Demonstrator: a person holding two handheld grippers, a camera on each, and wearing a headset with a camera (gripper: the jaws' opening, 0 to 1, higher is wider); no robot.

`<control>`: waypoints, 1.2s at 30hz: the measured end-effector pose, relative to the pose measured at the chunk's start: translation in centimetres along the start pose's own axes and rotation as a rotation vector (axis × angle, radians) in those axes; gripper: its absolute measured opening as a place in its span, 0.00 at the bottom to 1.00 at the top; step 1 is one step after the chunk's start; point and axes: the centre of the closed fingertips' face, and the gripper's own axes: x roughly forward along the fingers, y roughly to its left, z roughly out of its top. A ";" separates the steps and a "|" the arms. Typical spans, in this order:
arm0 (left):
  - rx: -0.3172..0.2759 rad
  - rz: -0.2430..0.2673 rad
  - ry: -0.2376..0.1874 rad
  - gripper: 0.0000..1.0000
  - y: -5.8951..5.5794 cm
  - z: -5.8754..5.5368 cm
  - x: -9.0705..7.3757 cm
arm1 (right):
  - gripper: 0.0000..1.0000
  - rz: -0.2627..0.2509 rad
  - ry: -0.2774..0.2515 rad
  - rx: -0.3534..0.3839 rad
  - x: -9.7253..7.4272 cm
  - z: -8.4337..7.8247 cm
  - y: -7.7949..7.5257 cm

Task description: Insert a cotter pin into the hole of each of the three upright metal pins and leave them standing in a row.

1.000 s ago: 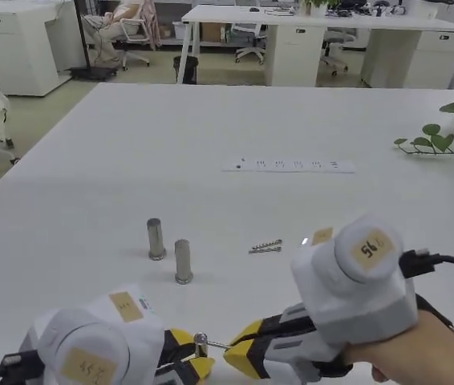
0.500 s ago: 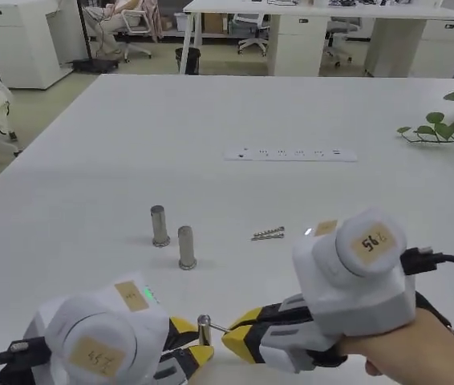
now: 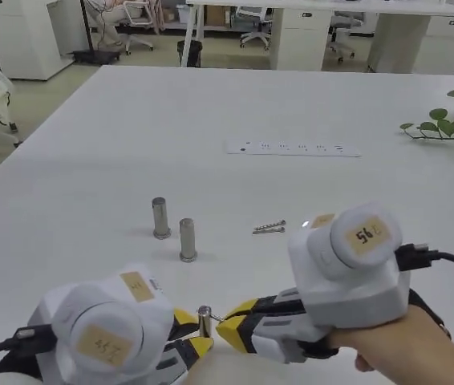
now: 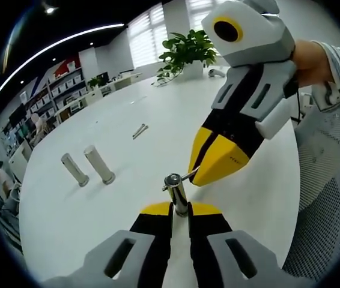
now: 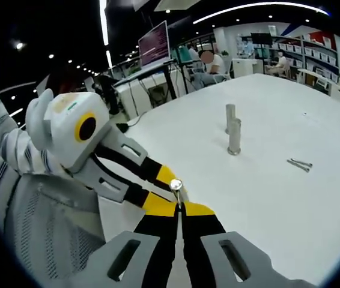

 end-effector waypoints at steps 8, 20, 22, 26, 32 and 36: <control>0.004 0.000 0.005 0.08 0.1 0.0 0.0 | 0.04 0.017 0.031 -0.045 0.3 0.1 0.4; -0.013 0.001 0.001 0.08 0.4 0.1 0.1 | 0.07 -0.015 0.043 -0.116 -0.8 0.3 -0.1; -0.013 0.001 0.000 0.08 0.4 0.1 0.1 | 0.06 -0.016 0.049 -0.124 -0.9 0.3 0.0; -0.017 0.003 -0.003 0.08 0.4 0.1 0.0 | 0.03 -0.019 0.057 -0.146 -1.0 0.2 0.0; -0.023 0.003 -0.005 0.08 0.3 0.2 0.0 | 0.03 -0.020 0.054 -0.138 -0.8 0.3 -0.1; -0.022 0.003 -0.005 0.08 0.3 0.2 0.0 | 0.03 -0.016 0.049 -0.127 -0.7 0.5 -0.1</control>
